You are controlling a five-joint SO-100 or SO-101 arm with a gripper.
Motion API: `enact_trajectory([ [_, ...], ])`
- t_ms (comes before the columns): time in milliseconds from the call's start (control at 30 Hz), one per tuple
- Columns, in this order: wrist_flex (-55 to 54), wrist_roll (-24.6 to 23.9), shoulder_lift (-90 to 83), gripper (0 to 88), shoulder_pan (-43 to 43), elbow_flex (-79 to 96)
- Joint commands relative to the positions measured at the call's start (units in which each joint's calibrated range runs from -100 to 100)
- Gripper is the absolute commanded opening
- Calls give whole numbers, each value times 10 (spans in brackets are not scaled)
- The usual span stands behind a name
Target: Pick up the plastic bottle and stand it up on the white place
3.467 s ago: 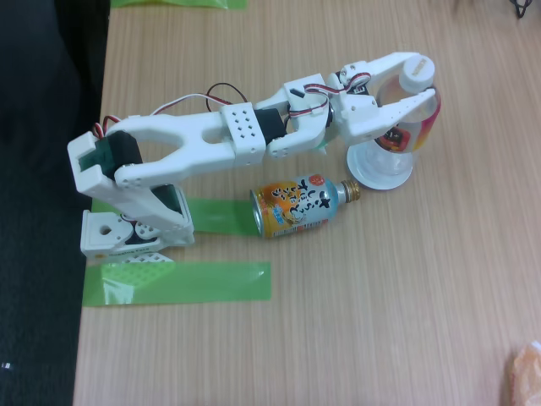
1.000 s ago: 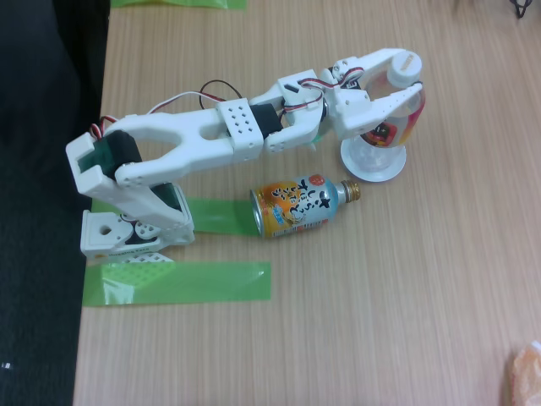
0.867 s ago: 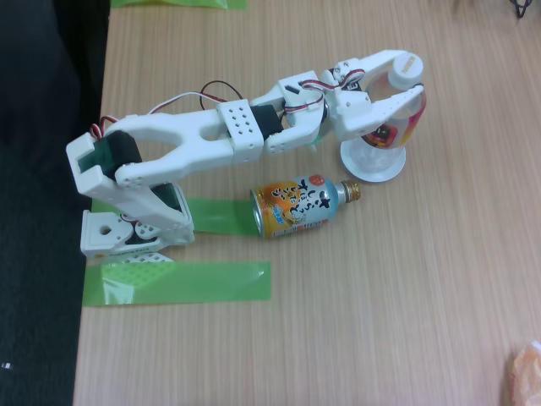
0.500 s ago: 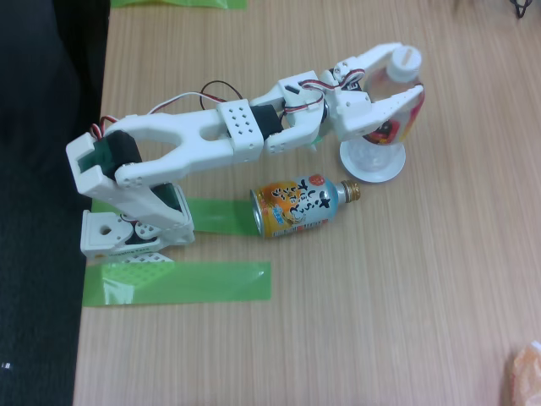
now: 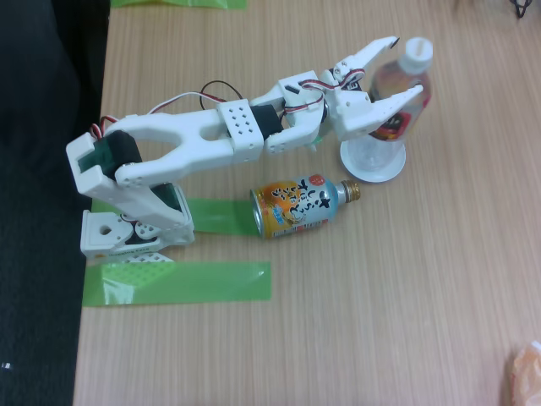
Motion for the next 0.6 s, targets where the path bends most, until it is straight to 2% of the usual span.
enact_trajectory([
  [0,-6,-2,-13,299,-2,-29],
  [567,-4,-2,-191,299,-18,24],
])
